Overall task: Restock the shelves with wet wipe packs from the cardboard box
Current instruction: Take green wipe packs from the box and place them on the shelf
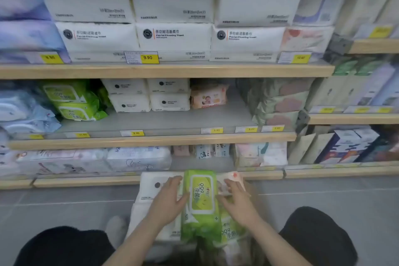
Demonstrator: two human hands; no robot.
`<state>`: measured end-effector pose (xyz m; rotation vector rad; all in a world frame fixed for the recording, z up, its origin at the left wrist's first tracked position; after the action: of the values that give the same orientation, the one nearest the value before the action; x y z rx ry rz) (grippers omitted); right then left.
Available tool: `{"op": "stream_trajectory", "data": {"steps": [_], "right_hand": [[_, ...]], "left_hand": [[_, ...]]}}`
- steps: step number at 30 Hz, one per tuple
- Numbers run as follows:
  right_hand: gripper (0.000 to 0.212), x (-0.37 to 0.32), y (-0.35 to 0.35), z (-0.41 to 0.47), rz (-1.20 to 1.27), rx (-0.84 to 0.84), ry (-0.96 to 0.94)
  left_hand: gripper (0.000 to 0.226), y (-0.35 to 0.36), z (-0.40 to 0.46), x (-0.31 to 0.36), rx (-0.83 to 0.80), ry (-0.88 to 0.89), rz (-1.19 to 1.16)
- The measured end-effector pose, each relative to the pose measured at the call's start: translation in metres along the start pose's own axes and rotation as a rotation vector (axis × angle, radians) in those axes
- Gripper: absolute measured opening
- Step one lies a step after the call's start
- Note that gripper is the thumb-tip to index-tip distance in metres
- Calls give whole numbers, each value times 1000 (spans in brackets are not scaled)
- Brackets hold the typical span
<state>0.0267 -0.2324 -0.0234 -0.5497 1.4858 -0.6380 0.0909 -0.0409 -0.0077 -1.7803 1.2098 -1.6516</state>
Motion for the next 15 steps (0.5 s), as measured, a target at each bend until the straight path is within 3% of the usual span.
{"op": "stream_trajectory", "data": {"steps": [3,7,10,15], "right_hand": [[65,4,22,11,55,-81,79],[93,22,66,21,256,-174,228],[92,21,73,22,436,-155,334],[89,23,78,21,558,-104,365]], "left_hand": [[56,19,9,-5,-114,-44,-88],[81,52,32,-24,-280,-123,-215],[64,54,34,-15,-360,-116,-310],[61,58,35,-10,-408,-91,-434]]}}
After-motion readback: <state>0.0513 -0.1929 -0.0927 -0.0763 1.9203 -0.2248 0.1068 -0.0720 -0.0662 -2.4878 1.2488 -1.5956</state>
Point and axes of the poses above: each hand's wrist, its own z-axis towards the middle knuckle, its own y-axis out of the palm, x = y × z, the point moved 10 cm from there along z, towards the middle knuckle, and after that the axes turned 12 degrees about -y, right-handed, at the moved point
